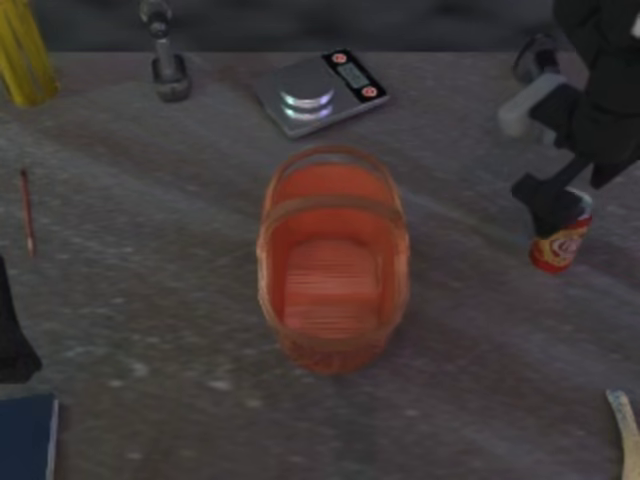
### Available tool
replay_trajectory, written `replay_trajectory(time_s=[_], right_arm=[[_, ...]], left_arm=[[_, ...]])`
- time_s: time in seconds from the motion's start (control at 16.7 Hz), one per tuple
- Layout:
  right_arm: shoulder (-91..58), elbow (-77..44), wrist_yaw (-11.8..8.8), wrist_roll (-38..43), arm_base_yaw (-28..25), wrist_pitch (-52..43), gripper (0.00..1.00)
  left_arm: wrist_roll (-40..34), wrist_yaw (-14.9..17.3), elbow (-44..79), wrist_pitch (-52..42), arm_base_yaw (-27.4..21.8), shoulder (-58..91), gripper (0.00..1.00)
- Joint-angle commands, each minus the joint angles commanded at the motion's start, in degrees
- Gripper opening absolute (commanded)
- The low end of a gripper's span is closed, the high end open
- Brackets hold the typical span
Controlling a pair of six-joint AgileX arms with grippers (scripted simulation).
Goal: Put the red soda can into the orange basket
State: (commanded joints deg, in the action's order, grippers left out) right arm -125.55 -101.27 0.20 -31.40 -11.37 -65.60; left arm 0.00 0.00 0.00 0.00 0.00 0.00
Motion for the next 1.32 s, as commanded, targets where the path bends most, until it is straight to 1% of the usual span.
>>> replay_trajectory(time_s=[0.3, 0.6, 1.32], right_arm=[[-2.3, 5.2, 0.0, 0.1, -0.2, 7.6, 1.0], [-2.8, 5.9, 0.0, 0.2, -0.2, 8.7, 1.0], [-2.8, 5.9, 0.0, 0.2, -0.2, 8.7, 0.1]], left_arm=[[0.0, 0.0, 0.0, 0.0, 0.0, 0.0, 1.0], [0.0, 0.0, 0.0, 0.0, 0.0, 0.0, 1.0], [0.0, 0.0, 0.0, 0.0, 0.0, 0.0, 1.0]])
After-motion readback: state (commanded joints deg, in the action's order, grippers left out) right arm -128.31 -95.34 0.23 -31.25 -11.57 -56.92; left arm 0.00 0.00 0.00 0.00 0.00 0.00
